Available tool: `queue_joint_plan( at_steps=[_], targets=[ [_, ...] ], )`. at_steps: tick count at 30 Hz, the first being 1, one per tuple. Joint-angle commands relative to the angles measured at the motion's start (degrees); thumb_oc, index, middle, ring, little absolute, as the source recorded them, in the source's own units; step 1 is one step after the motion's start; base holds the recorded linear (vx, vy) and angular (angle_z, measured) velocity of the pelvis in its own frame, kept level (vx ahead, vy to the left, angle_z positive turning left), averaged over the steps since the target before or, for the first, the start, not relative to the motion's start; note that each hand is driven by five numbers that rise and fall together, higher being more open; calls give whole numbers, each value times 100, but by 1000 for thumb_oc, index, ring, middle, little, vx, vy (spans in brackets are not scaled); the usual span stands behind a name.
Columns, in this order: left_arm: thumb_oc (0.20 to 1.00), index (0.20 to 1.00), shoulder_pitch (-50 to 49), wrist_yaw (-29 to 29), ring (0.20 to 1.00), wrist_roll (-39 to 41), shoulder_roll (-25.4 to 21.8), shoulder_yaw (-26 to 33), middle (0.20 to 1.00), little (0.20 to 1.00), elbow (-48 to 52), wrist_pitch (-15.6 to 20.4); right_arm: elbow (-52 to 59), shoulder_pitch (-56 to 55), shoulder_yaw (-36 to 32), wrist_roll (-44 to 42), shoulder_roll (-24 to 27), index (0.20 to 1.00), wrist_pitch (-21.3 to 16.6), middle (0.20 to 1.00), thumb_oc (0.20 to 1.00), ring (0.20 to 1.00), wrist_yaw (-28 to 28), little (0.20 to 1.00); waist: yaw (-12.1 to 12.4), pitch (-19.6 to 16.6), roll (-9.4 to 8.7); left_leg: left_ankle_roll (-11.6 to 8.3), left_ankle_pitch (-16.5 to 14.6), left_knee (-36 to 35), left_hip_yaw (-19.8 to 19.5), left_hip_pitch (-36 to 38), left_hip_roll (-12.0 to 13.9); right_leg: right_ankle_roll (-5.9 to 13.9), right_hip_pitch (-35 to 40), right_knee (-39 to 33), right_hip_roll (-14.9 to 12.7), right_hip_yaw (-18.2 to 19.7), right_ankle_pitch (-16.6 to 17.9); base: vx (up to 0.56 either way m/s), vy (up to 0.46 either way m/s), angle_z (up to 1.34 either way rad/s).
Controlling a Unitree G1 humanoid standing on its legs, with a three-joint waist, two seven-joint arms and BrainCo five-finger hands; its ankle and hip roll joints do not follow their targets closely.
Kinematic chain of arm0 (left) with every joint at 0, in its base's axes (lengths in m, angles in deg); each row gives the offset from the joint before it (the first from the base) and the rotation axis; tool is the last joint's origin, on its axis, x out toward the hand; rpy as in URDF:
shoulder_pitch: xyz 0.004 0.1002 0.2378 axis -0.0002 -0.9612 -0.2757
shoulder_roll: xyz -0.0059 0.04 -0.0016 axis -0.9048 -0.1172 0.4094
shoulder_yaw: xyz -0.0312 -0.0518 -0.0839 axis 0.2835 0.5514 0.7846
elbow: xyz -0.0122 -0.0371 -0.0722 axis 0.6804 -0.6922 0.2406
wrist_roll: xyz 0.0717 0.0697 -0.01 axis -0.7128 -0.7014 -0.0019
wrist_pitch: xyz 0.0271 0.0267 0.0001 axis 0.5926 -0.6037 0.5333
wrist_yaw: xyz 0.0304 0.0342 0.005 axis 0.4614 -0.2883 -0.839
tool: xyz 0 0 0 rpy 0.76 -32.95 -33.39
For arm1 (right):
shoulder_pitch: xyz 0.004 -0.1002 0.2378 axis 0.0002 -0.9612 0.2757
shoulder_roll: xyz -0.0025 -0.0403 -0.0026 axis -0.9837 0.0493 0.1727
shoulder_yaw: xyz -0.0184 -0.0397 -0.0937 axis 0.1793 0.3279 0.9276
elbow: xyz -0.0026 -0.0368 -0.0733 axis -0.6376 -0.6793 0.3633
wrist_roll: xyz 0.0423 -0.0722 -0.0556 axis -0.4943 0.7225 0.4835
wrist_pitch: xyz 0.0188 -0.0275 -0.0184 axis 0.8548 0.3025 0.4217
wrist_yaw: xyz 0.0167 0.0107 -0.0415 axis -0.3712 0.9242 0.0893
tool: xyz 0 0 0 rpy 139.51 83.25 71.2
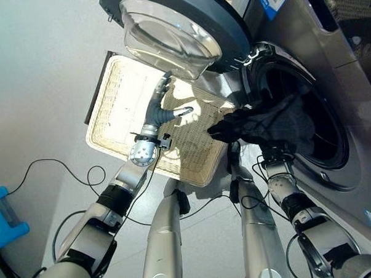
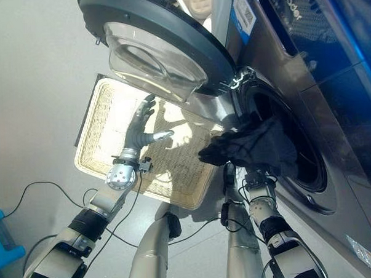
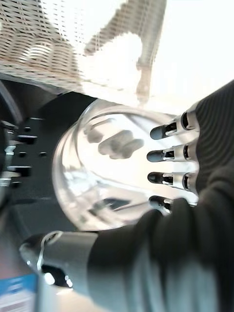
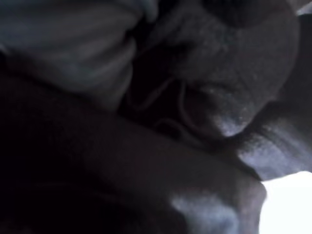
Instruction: Put the clothes into the washing machine.
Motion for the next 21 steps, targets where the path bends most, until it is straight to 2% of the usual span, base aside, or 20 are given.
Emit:
queue_joint_plan(
  at_steps=[1,3,5,8,12,14,16,21],
  targets=[
    [1000,1000,111,-130,1000,-6,115,49,1000,1000,137,297,470,155,-520,-964,-113,200,192,200,200,200,-91,200,78,-104,203,-349,-684,457,1,-24,-310,552,209,147,75,-418,-211,5,5,-5],
    [1000,1000,152,-111,1000,-10,127,33,1000,1000,129,269,477,256,-680,-964,-141,200,162,200,200,200,51,200,84,-104,227,-340,-648,460,10,-73,-311,537,165,132,72,-417,-162,-7,0,-2],
    [1000,1000,251,-112,1000,-67,151,-116,1000,1000,103,188,388,578,-1050,-964,-114,200,42,200,200,200,477,200,111,-104,295,-333,-683,510,12,-68,-341,540,180,138,27,-440,-150,0,0,0],
    [1000,1000,337,-128,1000,-74,144,-242,1000,1000,63,201,309,766,-1187,-964,-50,200,-88,200,200,200,661,200,130,-104,329,-342,-735,552,7,-32,-366,553,226,148,-6,-463,-172,0,0,0],
    [1000,1000,510,-255,1000,-176,92,-411,1000,1000,128,178,371,1198,-1399,-964,102,200,-630,200,200,200,1069,200,172,-104,381,-326,-713,592,7,-135,-404,541,131,135,-46,-488,-80,-11,-14,0],
    [1000,1000,524,-262,1000,-168,85,-427,1000,1000,141,171,383,1238,-1412,-964,122,200,-711,200,200,200,1119,200,177,-104,384,-325,-718,599,4,-140,-410,542,128,135,-49,-489,-77,-4,-16,1],
    [1000,1000,548,-229,1000,-128,-2,-504,1000,1000,257,126,555,1429,-1482,-964,239,200,-1279,200,200,200,1380,200,205,-104,407,-323,-748,629,-11,-170,-450,548,106,115,-79,-512,-45,-14,-48,1],
    [1000,1000,538,-276,1000,-211,-160,-631,1000,1000,505,131,681,1603,-1546,-964,530,200,-1916,200,200,200,1702,200,239,-104,446,-309,-771,651,-20,-226,-487,555,46,97,-123,-528,3,-3,-7,0]
  ],
)
